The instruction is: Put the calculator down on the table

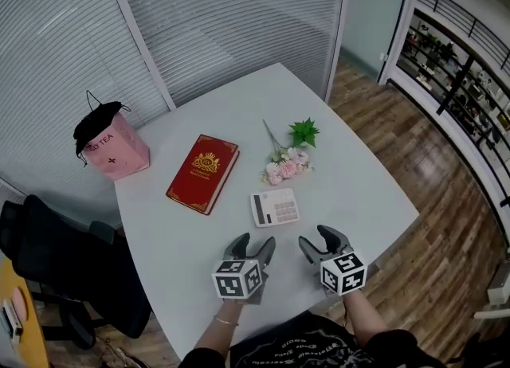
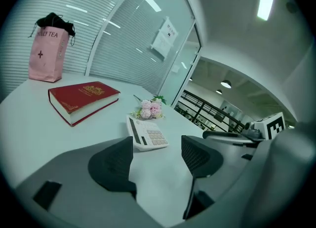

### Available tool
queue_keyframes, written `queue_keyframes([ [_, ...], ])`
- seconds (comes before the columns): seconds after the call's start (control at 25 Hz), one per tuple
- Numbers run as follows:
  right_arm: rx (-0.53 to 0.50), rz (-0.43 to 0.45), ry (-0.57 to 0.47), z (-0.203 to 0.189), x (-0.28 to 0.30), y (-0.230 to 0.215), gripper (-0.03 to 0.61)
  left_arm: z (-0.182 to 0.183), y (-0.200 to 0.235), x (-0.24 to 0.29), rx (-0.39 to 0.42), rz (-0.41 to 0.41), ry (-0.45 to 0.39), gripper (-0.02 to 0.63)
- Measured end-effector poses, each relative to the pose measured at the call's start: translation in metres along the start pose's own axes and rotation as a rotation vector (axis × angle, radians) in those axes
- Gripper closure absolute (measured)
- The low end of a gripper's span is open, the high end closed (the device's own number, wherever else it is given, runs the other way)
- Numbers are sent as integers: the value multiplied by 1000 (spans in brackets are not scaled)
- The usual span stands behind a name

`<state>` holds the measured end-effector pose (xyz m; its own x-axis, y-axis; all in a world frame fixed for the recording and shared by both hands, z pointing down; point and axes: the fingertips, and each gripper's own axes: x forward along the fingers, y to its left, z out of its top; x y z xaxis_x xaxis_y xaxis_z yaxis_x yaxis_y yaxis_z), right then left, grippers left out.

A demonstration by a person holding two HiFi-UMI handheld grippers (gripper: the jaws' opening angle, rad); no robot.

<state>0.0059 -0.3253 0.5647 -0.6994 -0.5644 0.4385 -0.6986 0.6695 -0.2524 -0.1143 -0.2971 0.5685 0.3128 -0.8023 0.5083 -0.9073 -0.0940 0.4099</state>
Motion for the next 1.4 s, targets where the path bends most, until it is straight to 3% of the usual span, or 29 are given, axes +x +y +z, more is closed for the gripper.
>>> queue_keyframes([
  [0.28, -92, -13, -52, -5, -49, 34, 327, -14, -35, -52, 134, -33, -88, 304],
  [0.68, -156, -34, -87, -27, -104, 59, 333, -54, -63, -117, 174, -18, -156, 304],
  [1.08, -207, -24, -71, -42, -114, 77, 341, -69, -69, -127, 181, -10, -163, 304],
  [1.16, -231, -24, -70, -43, -114, 79, 376, -67, -73, -127, 196, -16, -173, 305],
  [1.24, -249, -19, -89, -42, -115, 82, 424, -63, -80, -129, 209, -29, -195, 370],
  [1.4, -265, -4, -140, -29, -119, 86, 559, -61, -92, -133, 240, -59, -236, 434],
])
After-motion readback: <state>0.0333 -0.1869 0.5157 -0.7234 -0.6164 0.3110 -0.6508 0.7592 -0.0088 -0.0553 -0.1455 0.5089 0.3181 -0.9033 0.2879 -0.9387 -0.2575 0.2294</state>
